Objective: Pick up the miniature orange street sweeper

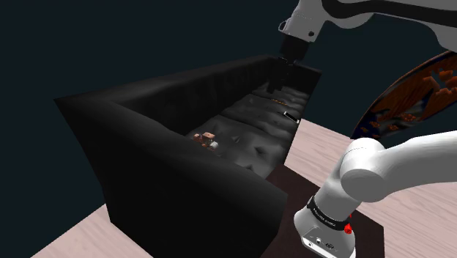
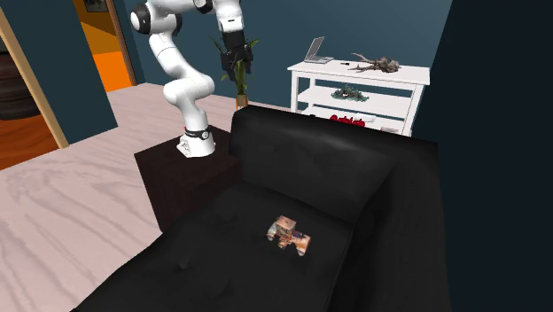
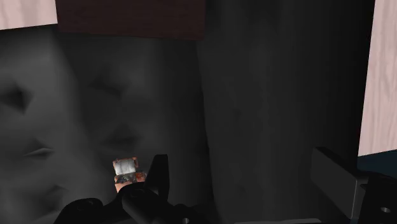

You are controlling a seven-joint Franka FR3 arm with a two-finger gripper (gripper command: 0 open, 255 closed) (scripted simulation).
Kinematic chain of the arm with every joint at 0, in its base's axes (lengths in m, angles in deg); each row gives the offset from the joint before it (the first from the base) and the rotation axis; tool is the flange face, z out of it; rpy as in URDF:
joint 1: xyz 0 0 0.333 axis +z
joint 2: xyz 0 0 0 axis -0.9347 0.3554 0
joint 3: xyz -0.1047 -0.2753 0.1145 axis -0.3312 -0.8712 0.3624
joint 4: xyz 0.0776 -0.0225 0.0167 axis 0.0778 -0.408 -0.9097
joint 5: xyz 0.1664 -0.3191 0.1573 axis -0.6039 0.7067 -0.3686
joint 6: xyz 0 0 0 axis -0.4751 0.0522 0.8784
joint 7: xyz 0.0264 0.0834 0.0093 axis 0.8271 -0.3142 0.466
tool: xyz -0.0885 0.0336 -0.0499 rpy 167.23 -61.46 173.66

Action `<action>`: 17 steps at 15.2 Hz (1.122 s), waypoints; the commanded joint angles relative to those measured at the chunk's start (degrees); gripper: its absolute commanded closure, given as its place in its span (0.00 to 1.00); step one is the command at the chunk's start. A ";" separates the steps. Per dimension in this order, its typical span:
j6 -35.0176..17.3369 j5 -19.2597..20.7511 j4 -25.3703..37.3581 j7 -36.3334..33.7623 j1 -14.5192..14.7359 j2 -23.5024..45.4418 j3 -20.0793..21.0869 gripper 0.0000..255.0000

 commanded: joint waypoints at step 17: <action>-29.32 2.80 -2.73 2.04 -2.12 26.86 -0.87 0.00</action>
